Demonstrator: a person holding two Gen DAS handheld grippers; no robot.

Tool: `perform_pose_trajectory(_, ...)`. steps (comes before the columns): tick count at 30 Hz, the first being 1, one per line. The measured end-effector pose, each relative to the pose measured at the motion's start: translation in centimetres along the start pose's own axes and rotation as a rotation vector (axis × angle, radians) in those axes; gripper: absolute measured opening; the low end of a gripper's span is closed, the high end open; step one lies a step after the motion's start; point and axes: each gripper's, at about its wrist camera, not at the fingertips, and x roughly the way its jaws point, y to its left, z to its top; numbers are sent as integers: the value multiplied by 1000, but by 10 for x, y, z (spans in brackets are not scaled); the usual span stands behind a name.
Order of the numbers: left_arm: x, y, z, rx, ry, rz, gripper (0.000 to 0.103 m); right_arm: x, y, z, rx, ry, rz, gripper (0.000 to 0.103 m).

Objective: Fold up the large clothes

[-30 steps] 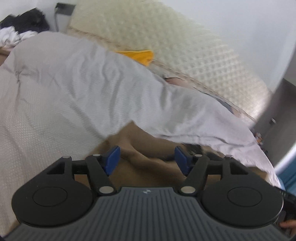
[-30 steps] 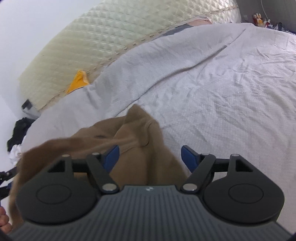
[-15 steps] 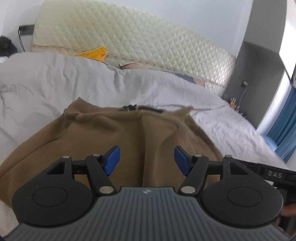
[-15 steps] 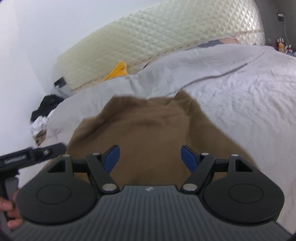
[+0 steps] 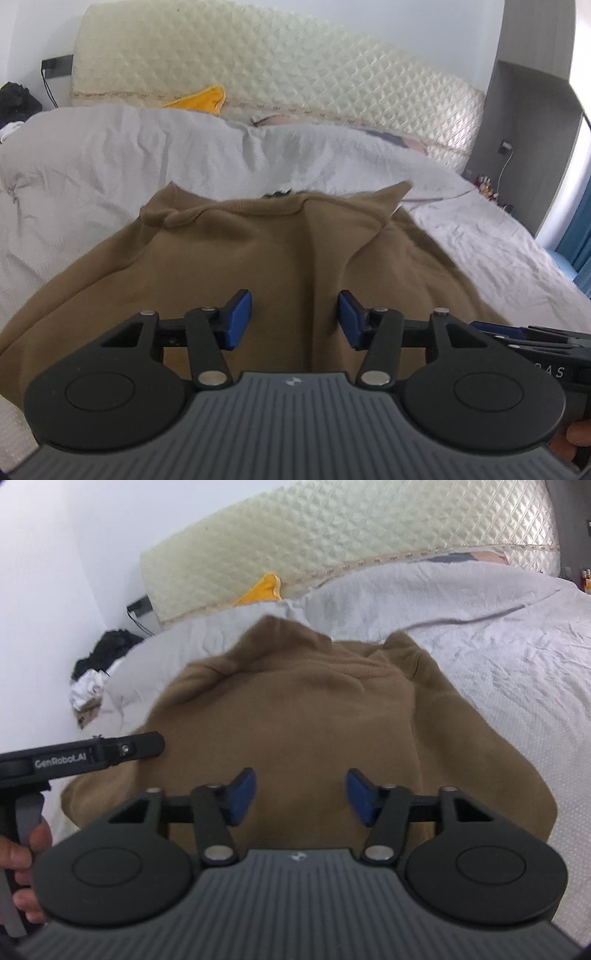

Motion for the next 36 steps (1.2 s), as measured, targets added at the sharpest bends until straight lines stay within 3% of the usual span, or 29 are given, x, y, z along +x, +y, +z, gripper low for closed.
perform_pose_trajectory(15,61,13,15,-30,109,-21,64,59,-6,8,-12,95,-2,58)
perform_pose_trajectory(24,91,23,23,-46,156,-22,66,78,-5,6,-45,91,-12,61)
perform_pose_trajectory(30,73,13,18,-5,114,15,70,73,-8,6,-41,82,-6,61)
perform_pose_trajectory(36,31,11,7,-19,78,15,72,42,-4,-3,-32,30,-14,60)
